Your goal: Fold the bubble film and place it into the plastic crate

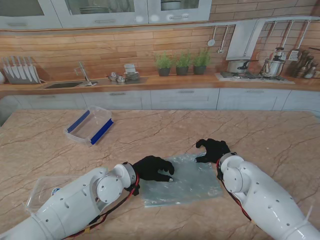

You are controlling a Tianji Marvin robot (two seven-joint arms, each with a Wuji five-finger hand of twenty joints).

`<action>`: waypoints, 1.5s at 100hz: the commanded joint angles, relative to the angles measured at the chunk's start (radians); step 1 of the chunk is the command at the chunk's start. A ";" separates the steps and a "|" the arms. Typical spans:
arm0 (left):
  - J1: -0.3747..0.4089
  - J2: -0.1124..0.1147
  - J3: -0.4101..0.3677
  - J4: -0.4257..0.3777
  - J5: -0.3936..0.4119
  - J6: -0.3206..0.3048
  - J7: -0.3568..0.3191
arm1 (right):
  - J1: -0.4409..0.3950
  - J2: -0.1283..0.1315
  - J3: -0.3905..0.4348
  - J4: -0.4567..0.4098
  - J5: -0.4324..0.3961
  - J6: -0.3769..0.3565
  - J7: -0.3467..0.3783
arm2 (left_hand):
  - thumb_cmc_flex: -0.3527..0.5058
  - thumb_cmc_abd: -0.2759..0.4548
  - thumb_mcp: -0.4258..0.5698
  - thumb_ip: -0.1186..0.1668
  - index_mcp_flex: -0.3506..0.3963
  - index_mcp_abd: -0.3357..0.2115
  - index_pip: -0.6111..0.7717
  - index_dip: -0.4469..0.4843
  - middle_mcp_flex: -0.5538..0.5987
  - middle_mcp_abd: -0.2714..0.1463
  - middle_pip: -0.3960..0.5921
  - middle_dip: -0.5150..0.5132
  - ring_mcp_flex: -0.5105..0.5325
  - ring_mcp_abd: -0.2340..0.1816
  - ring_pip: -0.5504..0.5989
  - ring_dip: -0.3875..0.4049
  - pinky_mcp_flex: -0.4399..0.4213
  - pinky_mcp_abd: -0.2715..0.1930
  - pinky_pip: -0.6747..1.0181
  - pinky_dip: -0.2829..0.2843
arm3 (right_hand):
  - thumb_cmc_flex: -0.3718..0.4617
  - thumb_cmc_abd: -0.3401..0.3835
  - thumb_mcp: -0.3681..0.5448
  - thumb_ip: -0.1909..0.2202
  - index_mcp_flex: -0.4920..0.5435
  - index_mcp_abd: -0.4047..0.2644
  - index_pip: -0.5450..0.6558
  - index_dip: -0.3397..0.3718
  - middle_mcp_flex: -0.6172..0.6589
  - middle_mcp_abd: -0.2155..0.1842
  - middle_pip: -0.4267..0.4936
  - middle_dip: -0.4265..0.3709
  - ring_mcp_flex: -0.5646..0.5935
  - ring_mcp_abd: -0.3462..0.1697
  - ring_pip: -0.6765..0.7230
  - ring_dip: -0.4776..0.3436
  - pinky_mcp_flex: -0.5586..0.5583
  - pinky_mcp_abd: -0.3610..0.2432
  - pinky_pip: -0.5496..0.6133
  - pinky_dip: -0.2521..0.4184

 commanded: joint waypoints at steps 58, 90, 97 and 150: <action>0.035 -0.007 -0.018 0.011 -0.076 0.064 -0.030 | -0.061 -0.008 0.073 -0.094 0.126 -0.008 0.105 | 0.010 0.101 -0.074 0.063 -0.170 0.040 -0.224 -0.095 -0.105 0.009 -0.044 -0.029 -0.014 0.090 -0.036 -0.028 -0.033 -0.002 -0.012 -0.010 | 0.271 -0.069 0.108 -0.035 0.288 -0.246 0.484 0.171 0.327 0.021 0.015 0.010 0.167 0.052 0.024 -0.023 0.030 0.046 -0.054 -0.008; 0.061 -0.022 -0.052 -0.001 -0.167 0.132 -0.039 | -0.138 -0.022 0.188 -0.226 0.396 0.005 0.192 | 0.013 0.129 -0.102 0.067 -0.174 0.088 -0.247 -0.135 -0.142 0.035 -0.051 -0.042 -0.043 0.098 -0.040 -0.030 -0.059 -0.002 -0.028 -0.017 | 0.288 -0.034 0.140 -0.039 0.248 -0.248 0.486 0.254 0.448 0.056 0.010 0.001 0.383 0.129 0.034 -0.042 0.196 0.050 0.006 -0.029; 0.069 -0.028 -0.062 -0.002 -0.194 0.149 -0.037 | -0.147 -0.027 0.197 -0.245 0.457 0.024 0.203 | 0.014 0.135 -0.111 0.067 -0.168 0.095 -0.246 -0.139 -0.147 0.043 -0.053 -0.045 -0.049 0.100 -0.042 -0.032 -0.065 0.001 -0.033 -0.021 | 0.291 -0.017 0.143 -0.043 0.231 -0.241 0.471 0.297 0.460 0.077 0.035 -0.006 0.457 0.159 0.094 -0.030 0.269 0.064 0.091 -0.031; 0.124 -0.055 -0.152 -0.029 -0.512 0.224 -0.121 | -0.184 -0.061 0.196 -0.381 0.666 0.214 0.175 | -0.004 0.151 -0.365 0.070 -0.065 0.153 -0.300 -0.184 -0.217 0.060 -0.117 -0.106 -0.128 0.099 -0.117 -0.079 -0.164 0.005 -0.158 -0.080 | 0.320 0.024 0.132 -0.047 0.179 -0.186 0.487 0.293 0.422 0.136 0.286 0.077 0.569 0.191 0.663 0.214 0.687 -0.119 1.078 -0.018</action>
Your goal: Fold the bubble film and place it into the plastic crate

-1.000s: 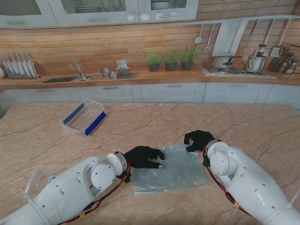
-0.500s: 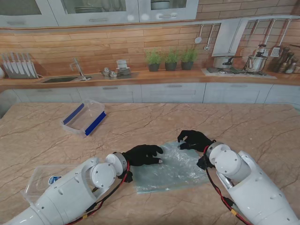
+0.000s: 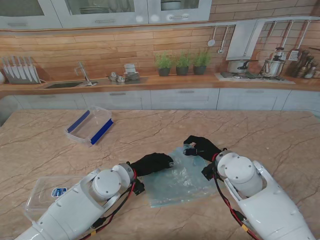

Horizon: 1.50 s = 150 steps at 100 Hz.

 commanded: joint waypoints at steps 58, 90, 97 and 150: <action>0.060 -0.006 -0.040 -0.021 -0.142 0.003 -0.062 | -0.005 0.001 -0.050 -0.057 0.116 0.050 0.115 | -0.131 -0.018 -0.058 0.036 0.053 0.008 -0.099 -0.018 -0.012 0.010 -0.052 -0.009 -0.028 0.074 -0.102 -0.046 -0.040 0.082 -0.264 -0.102 | -0.212 0.042 -0.186 0.073 -0.262 0.225 -0.386 -0.241 -0.356 -0.028 -0.168 -0.060 -0.330 0.065 -0.424 -0.208 -0.304 0.036 -0.395 -0.218; 0.072 -0.010 -0.065 -0.029 -0.196 0.022 -0.074 | -0.011 0.005 -0.057 -0.048 0.168 0.003 0.154 | -0.226 -0.058 -0.051 0.038 0.105 0.054 -0.167 -0.055 0.027 0.034 -0.074 -0.007 -0.015 0.099 -0.122 -0.039 -0.036 0.102 -0.297 -0.085 | -0.263 0.035 -0.241 0.067 -0.360 0.206 -0.542 -0.345 -0.489 -0.059 -0.301 -0.117 -0.482 0.102 -0.581 -0.282 -0.423 0.086 -0.607 -0.232; 0.074 -0.010 -0.069 -0.033 -0.199 0.028 -0.073 | -0.011 0.008 -0.060 -0.047 0.168 -0.008 0.166 | -0.238 -0.066 -0.049 0.038 0.119 0.064 -0.188 -0.069 0.035 0.039 -0.078 -0.010 -0.010 0.106 -0.124 -0.037 -0.031 0.107 -0.299 -0.080 | -0.276 0.039 -0.254 0.066 -0.377 0.191 -0.557 -0.358 -0.513 -0.065 -0.326 -0.129 -0.514 0.111 -0.603 -0.294 -0.440 0.100 -0.640 -0.227; 0.064 -0.001 -0.050 -0.050 -0.101 0.077 -0.046 | -0.016 0.029 -0.070 -0.052 0.135 -0.037 0.223 | -0.087 -0.240 0.241 0.021 0.143 0.036 -0.103 -0.030 0.156 0.043 0.044 0.019 0.129 0.150 0.045 0.008 0.084 0.142 -0.061 -0.067 | -0.291 0.051 -0.280 0.067 -0.399 0.170 -0.576 -0.389 -0.558 -0.072 -0.373 -0.151 -0.559 0.118 -0.639 -0.315 -0.452 0.115 -0.726 -0.180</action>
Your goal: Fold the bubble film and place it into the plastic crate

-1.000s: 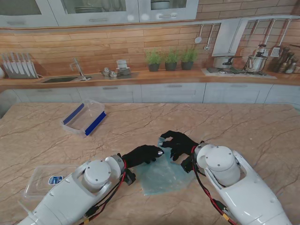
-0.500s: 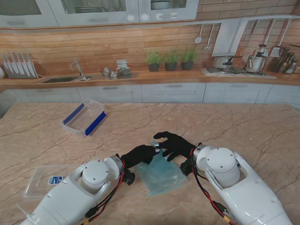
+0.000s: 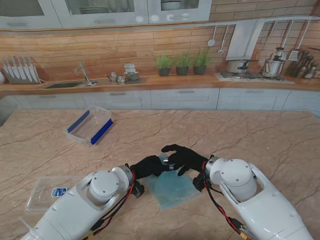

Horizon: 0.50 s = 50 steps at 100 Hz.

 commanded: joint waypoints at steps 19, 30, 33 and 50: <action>0.012 -0.007 0.013 0.004 -0.008 0.046 0.019 | -0.032 0.001 0.007 -0.021 0.006 -0.014 0.000 | 0.009 -0.056 0.207 -0.002 0.008 -0.046 0.157 0.046 0.090 -0.004 0.080 0.021 0.096 0.059 0.096 0.014 0.073 0.160 0.104 0.005 | -0.037 -0.021 -0.031 0.010 -0.027 -0.033 -0.010 -0.020 -0.034 -0.027 -0.023 -0.012 0.007 -0.002 0.000 -0.004 0.015 0.021 -0.022 0.043; 0.019 -0.012 0.012 -0.006 -0.004 0.075 0.042 | -0.049 -0.001 0.022 -0.031 0.013 -0.026 -0.010 | 0.065 -0.031 0.331 0.011 0.011 -0.055 0.221 0.054 0.117 -0.008 0.104 0.023 0.127 0.059 0.130 0.009 0.099 0.158 0.132 0.018 | -0.036 -0.021 -0.032 0.011 -0.024 -0.033 -0.009 -0.023 -0.033 -0.027 -0.021 -0.012 0.019 -0.007 0.007 0.001 0.020 0.010 -0.023 0.055; 0.021 -0.013 0.012 -0.008 -0.005 0.082 0.044 | -0.053 -0.001 0.026 -0.035 0.012 -0.029 -0.013 | 0.084 -0.021 0.359 0.016 0.010 -0.057 0.226 0.053 0.120 -0.010 0.106 0.023 0.130 0.059 0.134 0.007 0.103 0.158 0.136 0.019 | -0.037 -0.020 -0.032 0.011 -0.023 -0.033 -0.008 -0.023 -0.033 -0.027 -0.021 -0.012 0.020 -0.008 0.008 0.001 0.020 0.010 -0.024 0.057; 0.025 -0.011 0.012 -0.019 -0.013 0.105 0.033 | -0.083 -0.002 0.063 -0.065 0.008 -0.042 -0.032 | 0.157 0.020 0.575 0.051 -0.024 -0.076 0.259 0.057 0.107 -0.028 0.124 0.025 0.128 0.041 0.145 -0.004 0.107 0.146 0.140 0.023 | -0.036 -0.017 -0.032 0.011 -0.012 -0.032 -0.005 -0.026 -0.024 -0.027 -0.018 -0.011 0.025 -0.017 0.007 0.004 0.018 0.005 -0.029 0.069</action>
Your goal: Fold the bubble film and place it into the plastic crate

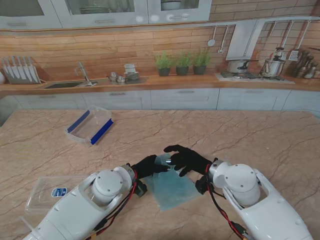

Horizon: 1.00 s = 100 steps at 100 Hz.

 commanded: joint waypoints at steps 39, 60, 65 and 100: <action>0.131 -0.036 -0.064 -0.075 -0.099 0.084 0.124 | -0.087 -0.014 0.079 -0.091 -0.093 0.000 -0.118 | 0.358 -0.058 0.138 -0.050 -0.062 -0.095 0.198 0.091 0.030 -0.070 0.076 0.201 0.064 0.022 0.051 0.186 0.026 0.108 0.051 0.072 | 0.011 -0.001 -0.011 0.021 0.057 0.008 0.010 0.008 0.046 -0.005 0.048 0.032 0.091 -0.090 0.102 0.101 0.029 -0.045 0.015 0.106; 0.184 -0.054 -0.089 -0.102 -0.122 0.039 0.217 | -0.065 -0.017 0.042 -0.061 -0.258 0.009 -0.187 | 0.392 -0.107 0.155 -0.089 -0.082 -0.121 0.271 0.129 0.052 -0.096 0.122 0.287 0.111 0.010 0.080 0.278 0.060 0.113 0.107 0.007 | 0.022 -0.019 0.015 0.023 0.066 0.079 -0.003 0.016 0.099 0.022 0.139 0.067 0.157 -0.082 0.239 0.160 0.065 -0.069 0.207 0.152; 0.190 -0.057 -0.088 -0.101 -0.120 0.020 0.231 | -0.054 -0.017 0.034 -0.052 -0.262 0.032 -0.184 | 0.393 -0.112 0.154 -0.092 -0.084 -0.124 0.284 0.136 0.057 -0.103 0.126 0.302 0.117 0.006 0.083 0.285 0.065 0.109 0.110 0.006 | 0.028 -0.025 0.020 0.023 0.060 0.090 -0.008 0.014 0.103 0.027 0.142 0.068 0.150 -0.071 0.229 0.153 0.058 -0.071 0.215 0.146; 0.217 -0.071 -0.082 -0.103 -0.127 -0.074 0.298 | 0.035 -0.012 -0.033 0.016 -0.242 0.162 -0.125 | 0.417 -0.155 0.198 -0.142 -0.143 -0.172 0.421 0.209 0.040 -0.143 0.186 0.344 0.140 -0.031 0.082 0.313 0.089 0.107 0.117 -0.060 | 0.052 -0.062 0.073 0.015 -0.003 0.145 -0.046 0.001 0.089 0.086 0.151 0.070 0.090 -0.031 0.119 0.048 0.033 -0.080 0.165 -0.018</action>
